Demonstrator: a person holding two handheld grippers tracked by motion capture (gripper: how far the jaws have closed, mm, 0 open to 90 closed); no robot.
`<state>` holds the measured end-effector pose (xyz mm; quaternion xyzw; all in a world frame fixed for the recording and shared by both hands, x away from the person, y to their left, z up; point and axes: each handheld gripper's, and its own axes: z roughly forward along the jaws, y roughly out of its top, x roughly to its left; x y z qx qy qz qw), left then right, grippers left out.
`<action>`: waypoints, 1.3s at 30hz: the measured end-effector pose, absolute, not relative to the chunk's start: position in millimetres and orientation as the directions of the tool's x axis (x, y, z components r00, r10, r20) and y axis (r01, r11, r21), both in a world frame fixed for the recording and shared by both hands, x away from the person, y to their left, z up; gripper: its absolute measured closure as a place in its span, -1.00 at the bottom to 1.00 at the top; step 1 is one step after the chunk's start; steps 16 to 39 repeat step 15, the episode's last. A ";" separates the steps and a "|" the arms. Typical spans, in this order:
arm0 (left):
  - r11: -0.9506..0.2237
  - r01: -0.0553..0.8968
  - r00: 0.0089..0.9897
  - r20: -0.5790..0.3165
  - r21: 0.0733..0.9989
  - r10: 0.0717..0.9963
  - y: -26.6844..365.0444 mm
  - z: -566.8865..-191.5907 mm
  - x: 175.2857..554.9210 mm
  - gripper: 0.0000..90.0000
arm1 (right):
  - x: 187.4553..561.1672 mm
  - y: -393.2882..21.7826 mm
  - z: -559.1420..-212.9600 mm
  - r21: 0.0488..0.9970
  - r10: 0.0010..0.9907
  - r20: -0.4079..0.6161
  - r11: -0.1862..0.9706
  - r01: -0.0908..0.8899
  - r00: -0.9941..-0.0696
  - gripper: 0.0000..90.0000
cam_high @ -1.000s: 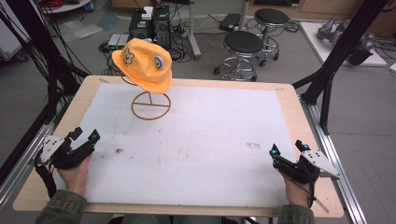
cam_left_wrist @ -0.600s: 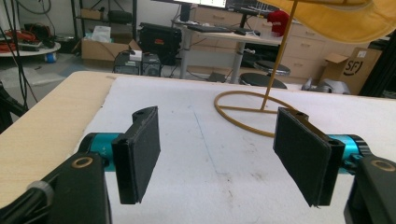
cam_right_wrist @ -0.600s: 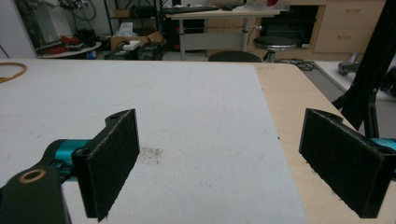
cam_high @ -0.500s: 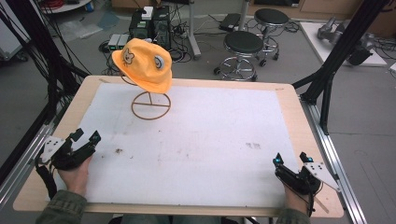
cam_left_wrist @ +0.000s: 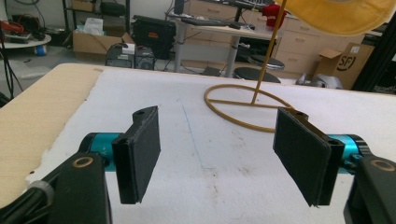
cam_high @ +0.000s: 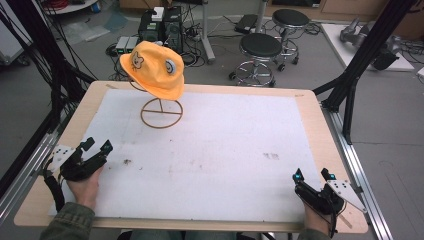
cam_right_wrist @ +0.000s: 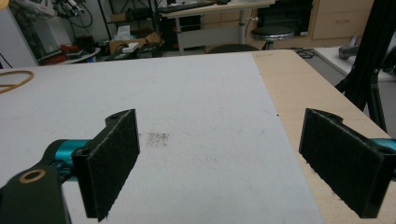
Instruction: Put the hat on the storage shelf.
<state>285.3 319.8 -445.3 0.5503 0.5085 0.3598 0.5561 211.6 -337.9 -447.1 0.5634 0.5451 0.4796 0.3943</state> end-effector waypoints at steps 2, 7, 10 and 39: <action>0.135 0.162 0.227 -0.170 0.978 0.959 319.3 -445.3 285.1 -0.29 | 212.0 -337.8 -448.0 0.966 0.992 0.114 -0.098 0.241 -0.055 -0.75; 0.130 0.165 0.237 -0.167 0.978 0.957 316.8 -445.2 284.7 -0.29 | 211.2 -337.0 -447.8 0.967 0.992 0.107 -0.088 0.241 -0.065 -0.75; 0.128 0.168 0.238 -0.167 0.977 0.957 316.7 -445.4 285.0 -0.28 | 211.1 -337.4 -447.5 0.968 0.994 0.089 -0.070 0.241 -0.070 -0.72; 0.134 0.167 0.235 -0.171 0.977 0.957 317.2 -445.5 285.3 -0.28 | 211.2 -336.7 -447.6 0.968 0.995 0.066 -0.047 0.247 -0.071 -0.72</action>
